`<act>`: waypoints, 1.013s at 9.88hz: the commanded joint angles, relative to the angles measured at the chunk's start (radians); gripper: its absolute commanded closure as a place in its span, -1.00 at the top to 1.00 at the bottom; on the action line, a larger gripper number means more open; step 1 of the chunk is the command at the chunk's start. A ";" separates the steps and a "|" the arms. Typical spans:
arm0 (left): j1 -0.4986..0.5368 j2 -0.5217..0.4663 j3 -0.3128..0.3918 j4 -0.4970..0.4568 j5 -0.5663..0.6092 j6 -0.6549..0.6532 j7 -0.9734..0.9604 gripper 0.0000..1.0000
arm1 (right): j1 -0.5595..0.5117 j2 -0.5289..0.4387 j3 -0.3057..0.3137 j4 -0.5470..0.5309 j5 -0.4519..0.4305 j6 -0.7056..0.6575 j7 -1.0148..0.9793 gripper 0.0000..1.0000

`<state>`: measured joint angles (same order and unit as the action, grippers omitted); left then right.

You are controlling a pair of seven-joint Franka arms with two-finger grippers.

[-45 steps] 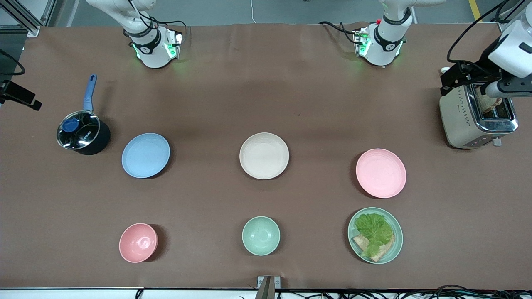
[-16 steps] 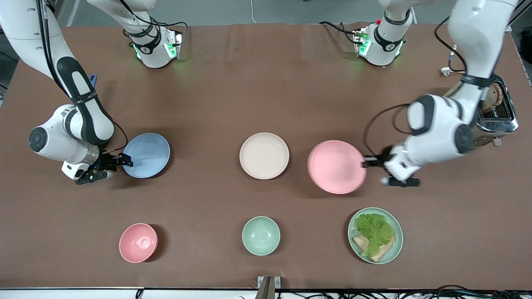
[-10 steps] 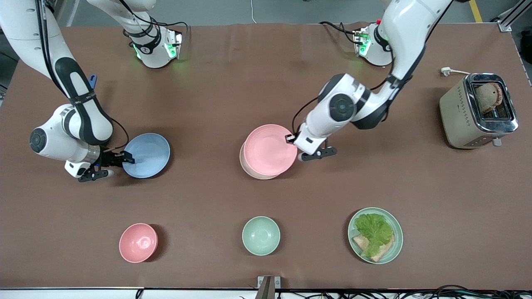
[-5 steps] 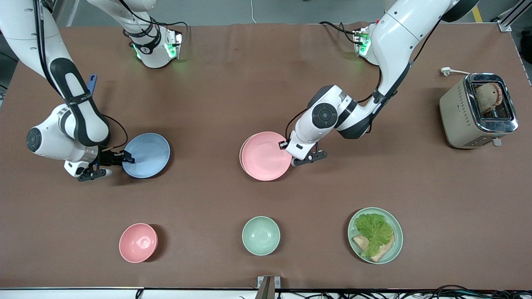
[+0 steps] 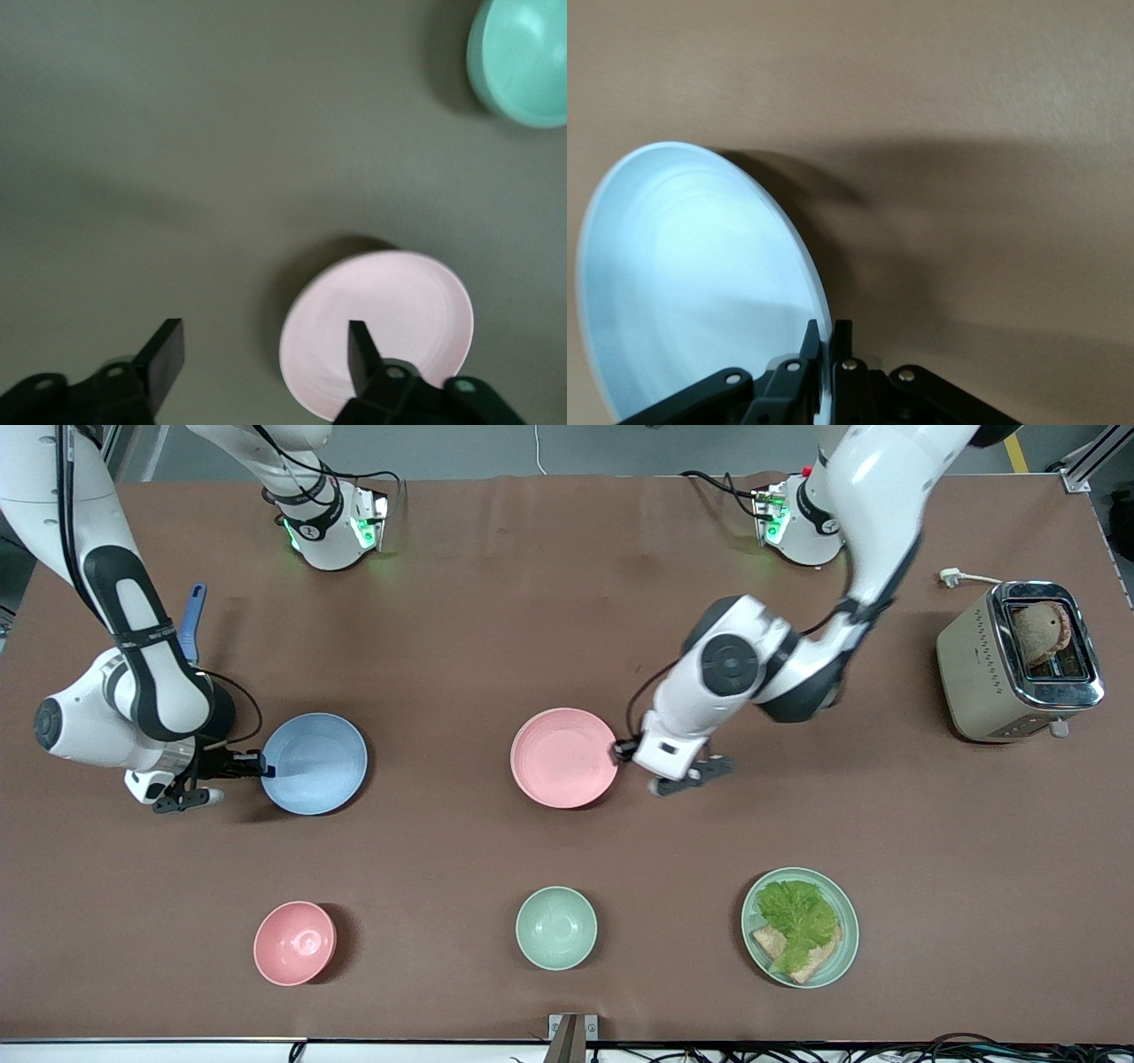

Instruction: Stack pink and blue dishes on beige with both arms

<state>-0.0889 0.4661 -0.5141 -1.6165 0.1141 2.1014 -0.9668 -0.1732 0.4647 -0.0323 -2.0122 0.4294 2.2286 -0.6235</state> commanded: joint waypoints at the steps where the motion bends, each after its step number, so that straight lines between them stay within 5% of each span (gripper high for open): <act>1: 0.116 -0.076 0.002 0.128 0.019 -0.235 0.180 1.00 | -0.009 -0.041 -0.044 0.135 0.023 -0.223 0.042 -0.99; 4: 0.276 -0.219 0.000 0.207 0.018 -0.434 0.527 1.00 | 0.023 -0.072 -0.043 0.303 0.008 -0.453 0.276 -0.99; 7: 0.354 -0.372 0.011 0.193 -0.010 -0.542 0.797 1.00 | 0.173 -0.141 0.018 0.297 0.023 -0.397 0.590 -0.99; 8: 0.307 -0.433 0.087 0.153 -0.016 -0.567 0.857 1.00 | 0.181 -0.143 0.096 0.293 0.023 -0.350 0.695 -0.99; 10: 0.129 -0.520 0.366 0.077 -0.077 -0.603 0.975 1.00 | 0.190 -0.139 0.260 0.244 0.022 -0.182 0.874 -0.99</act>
<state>0.1154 0.0090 -0.2857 -1.4291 0.0831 1.4990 -0.0641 0.0272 0.3464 0.1471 -1.7101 0.4421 1.9646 0.1650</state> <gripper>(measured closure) 0.000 0.943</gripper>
